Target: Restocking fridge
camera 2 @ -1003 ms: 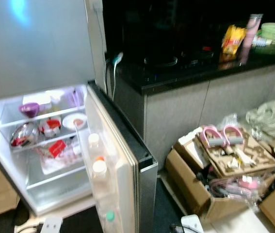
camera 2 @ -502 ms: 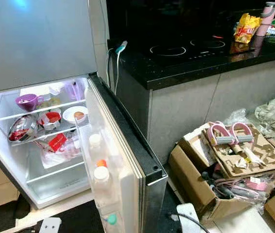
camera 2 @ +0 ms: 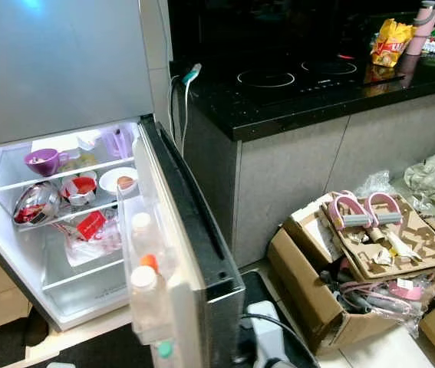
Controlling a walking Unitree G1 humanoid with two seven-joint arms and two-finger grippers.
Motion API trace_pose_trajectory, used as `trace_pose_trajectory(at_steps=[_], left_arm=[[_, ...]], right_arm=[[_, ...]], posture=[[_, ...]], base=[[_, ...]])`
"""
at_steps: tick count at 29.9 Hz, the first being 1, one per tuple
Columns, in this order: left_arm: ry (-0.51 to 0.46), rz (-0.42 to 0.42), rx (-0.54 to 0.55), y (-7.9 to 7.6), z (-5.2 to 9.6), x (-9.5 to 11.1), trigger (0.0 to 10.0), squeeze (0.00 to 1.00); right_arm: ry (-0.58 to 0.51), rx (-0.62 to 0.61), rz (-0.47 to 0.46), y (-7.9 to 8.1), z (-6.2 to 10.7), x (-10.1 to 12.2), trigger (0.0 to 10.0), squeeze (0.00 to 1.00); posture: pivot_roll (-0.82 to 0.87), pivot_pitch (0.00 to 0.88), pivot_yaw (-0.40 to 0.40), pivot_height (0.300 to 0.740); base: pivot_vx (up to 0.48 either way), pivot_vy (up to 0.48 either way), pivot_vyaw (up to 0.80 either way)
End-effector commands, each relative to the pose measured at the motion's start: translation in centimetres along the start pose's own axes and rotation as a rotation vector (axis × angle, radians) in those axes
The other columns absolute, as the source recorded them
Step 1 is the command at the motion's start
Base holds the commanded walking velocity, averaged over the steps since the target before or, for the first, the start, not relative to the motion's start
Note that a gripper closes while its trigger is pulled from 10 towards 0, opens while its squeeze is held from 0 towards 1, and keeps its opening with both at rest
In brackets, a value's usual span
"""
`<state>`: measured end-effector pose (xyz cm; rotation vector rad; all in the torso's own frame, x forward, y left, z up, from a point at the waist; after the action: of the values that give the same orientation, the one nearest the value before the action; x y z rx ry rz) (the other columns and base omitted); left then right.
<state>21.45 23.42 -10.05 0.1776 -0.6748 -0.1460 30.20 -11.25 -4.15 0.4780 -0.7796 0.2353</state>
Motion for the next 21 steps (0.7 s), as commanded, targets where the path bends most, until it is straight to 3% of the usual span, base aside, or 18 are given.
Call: trace_pose_trajectory(at_steps=[1, 2, 4, 5, 7, 9, 10, 13, 14, 15, 16, 17, 18, 20, 21], left_arm=[[0.06, -0.028, 0.012, 0.7, 0.4, -1.8, 10.0, 0.0], [0.06, -0.028, 0.012, 0.7, 0.4, -1.8, 10.0, 0.0], [0.128, -0.03, 0.022, 1.0, 1.0, -4.1, 10.0, 0.0], [0.128, -0.03, 0.022, 1.0, 1.0, -4.1, 10.0, 0.0], [0.192, 0.017, 0.047, 1.3, 1.7, -6.4, 10.0, 0.0], [0.192, 0.017, 0.047, 1.3, 1.7, -6.4, 10.0, 0.0], [0.211, 0.045, 0.06, 1.5, 1.9, -7.1, 10.0, 0.0], [0.228, 0.079, 0.075, 1.6, 2.2, -7.7, 10.0, 0.0], [0.242, 0.108, 0.09, 1.8, 2.3, -8.0, 10.0, 0.0], [0.242, 0.108, 0.09, 1.8, 2.3, -8.0, 10.0, 0.0], [0.249, 0.125, 0.097, 1.9, 2.3, -8.2, 10.0, 0.0], [0.255, 0.136, 0.1, 1.8, 2.3, -8.3, 10.0, 0.0], [0.255, 0.136, 0.1, 1.8, 2.3, -8.3, 10.0, 0.0], [0.256, 0.145, 0.102, 1.6, 2.3, -8.3, 10.0, 0.0], [0.256, 0.145, 0.102, 1.6, 2.3, -8.3, 10.0, 0.0]], right_arm=[[0.007, 0.148, 0.027, 2.6, -0.7, 0.6, 10.0, 0.0], [0.007, 0.148, 0.027, 2.6, -0.7, 0.6, 10.0, 0.0], [-0.028, 0.433, 0.009, 7.2, -0.6, 2.6, 10.0, 0.0], [-0.028, 0.433, 0.009, 7.2, -0.6, 2.6, 10.0, 0.0], [-0.104, 0.763, -0.094, 11.9, 1.7, 5.7, 10.0, 0.0], [-0.104, 0.763, -0.094, 11.9, 1.7, 5.7, 10.0, 0.0], [-0.129, 0.879, -0.139, 13.2, 2.9, 6.8, 10.0, 0.0], [-0.155, 0.931, -0.174, 13.7, 3.6, 7.5, 10.0, 0.0], [-0.168, 0.768, -0.192, 11.4, 1.9, 7.2, 10.0, 0.0], [-0.168, 0.768, -0.192, 11.4, 1.9, 7.2, 10.0, 0.0], [-0.146, 0.567, -0.18, 8.8, 0.3, 6.0, 10.0, 0.0], [-0.05, 0.23, -0.156, 4.2, -0.8, 3.0, 10.0, 0.0], [-0.05, 0.23, -0.156, 4.2, -0.8, 3.0, 10.0, 0.0], [0.077, -0.167, -0.088, -1.8, 0.4, -1.0, 10.0, 0.0], [0.077, -0.167, -0.088, -1.8, 0.4, -1.0, 10.0, 0.0]], posture=[[-0.07, 0.131, 0.063, 0.74], [-0.07, 0.131, 0.063, 0.74], [-0.07, 0.133, 0.066, 0.74], [-0.07, 0.133, 0.066, 0.74], [-0.07, 0.135, 0.064, 0.74], [-0.07, 0.135, 0.064, 0.74], [-0.07, 0.136, 0.058, 0.74], [-0.07, 0.137, 0.054, 0.74], [-0.07, 0.137, 0.049, 0.74], [-0.07, 0.137, 0.049, 0.74], [-0.07, 0.137, 0.049, 0.74], [-0.07, 0.137, 0.047, 0.74], [-0.07, 0.137, 0.047, 0.74], [-0.07, 0.137, 0.046, 0.74], [-0.07, 0.137, 0.046, 0.74]], base=[[0.0, 0.0, 0.0], [0.0, 0.0, 0.0], [0.0, 0.0, 0.0], [0.0, 0.0, 0.0], [0.0, 0.0, 0.0], [0.0, 0.0, 0.0], [0.0, 0.0, 0.0], [0.0, 0.0, 0.0], [0.0, 0.0, 0.0], [0.0, 0.0, 0.0], [0.0, 0.0, 0.0], [0.0, 0.0, 0.0], [0.0, 0.0, 0.0], [0.0, 0.0, 0.0], [0.0, 0.0, 0.0]])
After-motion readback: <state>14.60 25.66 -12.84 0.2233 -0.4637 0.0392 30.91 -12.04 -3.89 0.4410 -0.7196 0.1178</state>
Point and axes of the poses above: a point about 5 cm out from each wrist's last joint towards the gripper, its own z axis pointing back from the gripper into the wrist, its own x axis along the axis of the wrist's last joint, y = z × x, the point moved 4 cm from there along -z, pointing out of the wrist towards the gripper, and after that the axes turned 5 degrees about -z, right-handed, at the moved point
